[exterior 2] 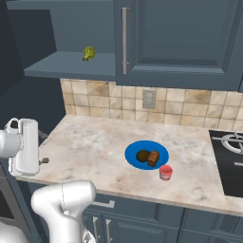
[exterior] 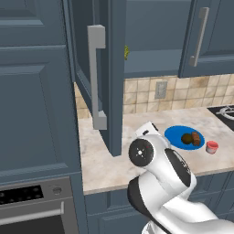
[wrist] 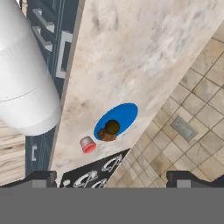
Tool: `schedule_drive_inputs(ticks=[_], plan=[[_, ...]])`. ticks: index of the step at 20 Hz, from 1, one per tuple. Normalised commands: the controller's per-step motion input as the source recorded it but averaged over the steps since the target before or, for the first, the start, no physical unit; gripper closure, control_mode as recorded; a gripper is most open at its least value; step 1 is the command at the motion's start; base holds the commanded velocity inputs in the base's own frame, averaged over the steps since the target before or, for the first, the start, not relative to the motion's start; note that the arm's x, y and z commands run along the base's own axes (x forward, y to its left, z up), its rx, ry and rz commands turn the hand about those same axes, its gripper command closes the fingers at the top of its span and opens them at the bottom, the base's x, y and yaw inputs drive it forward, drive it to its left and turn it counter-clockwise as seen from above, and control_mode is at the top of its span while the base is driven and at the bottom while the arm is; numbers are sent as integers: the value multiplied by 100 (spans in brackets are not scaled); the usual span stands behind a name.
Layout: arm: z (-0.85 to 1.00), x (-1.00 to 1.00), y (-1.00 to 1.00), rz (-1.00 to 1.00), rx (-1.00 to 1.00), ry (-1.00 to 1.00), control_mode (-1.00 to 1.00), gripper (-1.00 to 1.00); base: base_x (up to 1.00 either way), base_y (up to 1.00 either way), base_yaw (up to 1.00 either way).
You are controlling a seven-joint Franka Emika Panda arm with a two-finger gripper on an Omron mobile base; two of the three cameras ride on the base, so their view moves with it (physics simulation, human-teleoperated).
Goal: Pick the avocado and bread from the counter and place them on the plate. Then pick the jam from the cabinet and place it next to the plate. Lastly close the cabinet door.
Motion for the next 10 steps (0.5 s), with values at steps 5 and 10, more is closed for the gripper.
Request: schedule_drive_inputs(ticks=[5,10], plan=[[-34,-92,-68,0,0,-21,-100,-100,0,0,0],[-34,-92,-63,2,0,-23,-100,-100,0,0,0]])
